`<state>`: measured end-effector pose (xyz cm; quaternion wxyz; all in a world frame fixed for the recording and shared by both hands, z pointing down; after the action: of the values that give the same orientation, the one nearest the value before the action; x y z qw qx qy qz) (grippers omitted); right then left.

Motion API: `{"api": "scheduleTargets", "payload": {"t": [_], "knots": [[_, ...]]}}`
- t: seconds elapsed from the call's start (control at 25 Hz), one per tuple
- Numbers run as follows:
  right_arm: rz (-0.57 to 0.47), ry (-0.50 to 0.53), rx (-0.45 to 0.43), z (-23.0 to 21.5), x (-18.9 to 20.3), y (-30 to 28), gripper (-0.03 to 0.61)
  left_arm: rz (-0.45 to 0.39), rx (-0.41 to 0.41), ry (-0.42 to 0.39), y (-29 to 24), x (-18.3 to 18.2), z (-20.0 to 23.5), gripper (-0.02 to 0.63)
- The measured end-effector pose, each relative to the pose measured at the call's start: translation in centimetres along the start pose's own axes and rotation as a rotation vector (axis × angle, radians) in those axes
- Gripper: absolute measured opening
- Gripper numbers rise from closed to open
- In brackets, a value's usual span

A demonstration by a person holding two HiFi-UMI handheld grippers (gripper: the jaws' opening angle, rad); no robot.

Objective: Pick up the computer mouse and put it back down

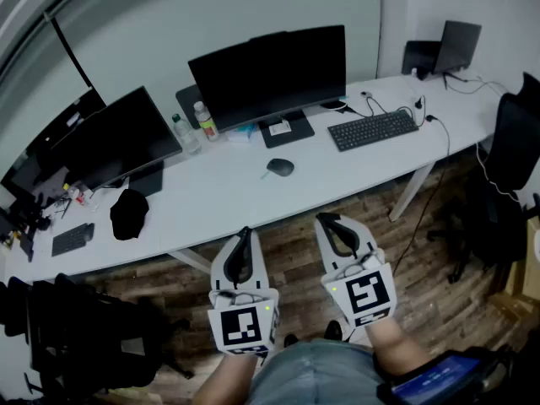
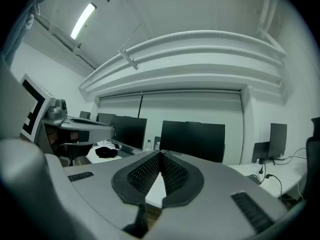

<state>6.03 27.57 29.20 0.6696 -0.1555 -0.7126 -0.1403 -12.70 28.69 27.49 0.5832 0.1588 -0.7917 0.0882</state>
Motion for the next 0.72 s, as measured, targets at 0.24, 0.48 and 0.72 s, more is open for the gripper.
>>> {"api": "scheduleTargets", "payload": {"t": [0.24,0.48,0.72], "knots": [[0.004,-0.009,0.005,-0.5,0.1,0.2,0.014,0.008,0.004,0.003,-0.1,0.0,-0.5,0.008],[0.014,-0.029,-0.052,-1.0,0.6,-0.1,0.235,0.024,-0.004,-0.017,-0.7,-0.3,-1.1,0.008],[0.02,-0.046,-0.041,-3.0,1.1,0.7,0.231,0.044,0.003,-0.032,-1.6,-0.1,-3.0,0.008]]}}
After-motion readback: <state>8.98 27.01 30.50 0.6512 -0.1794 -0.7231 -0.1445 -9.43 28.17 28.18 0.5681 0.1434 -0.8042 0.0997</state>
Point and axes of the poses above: the fingertips, and each gripper's own axes: y backward along the fingers, z to its left, x out of its underside, the point moved 9 cm from there along y, backward along the fingers, and after that the axes turned 12 degrees about -y, right-handed, at the moved point
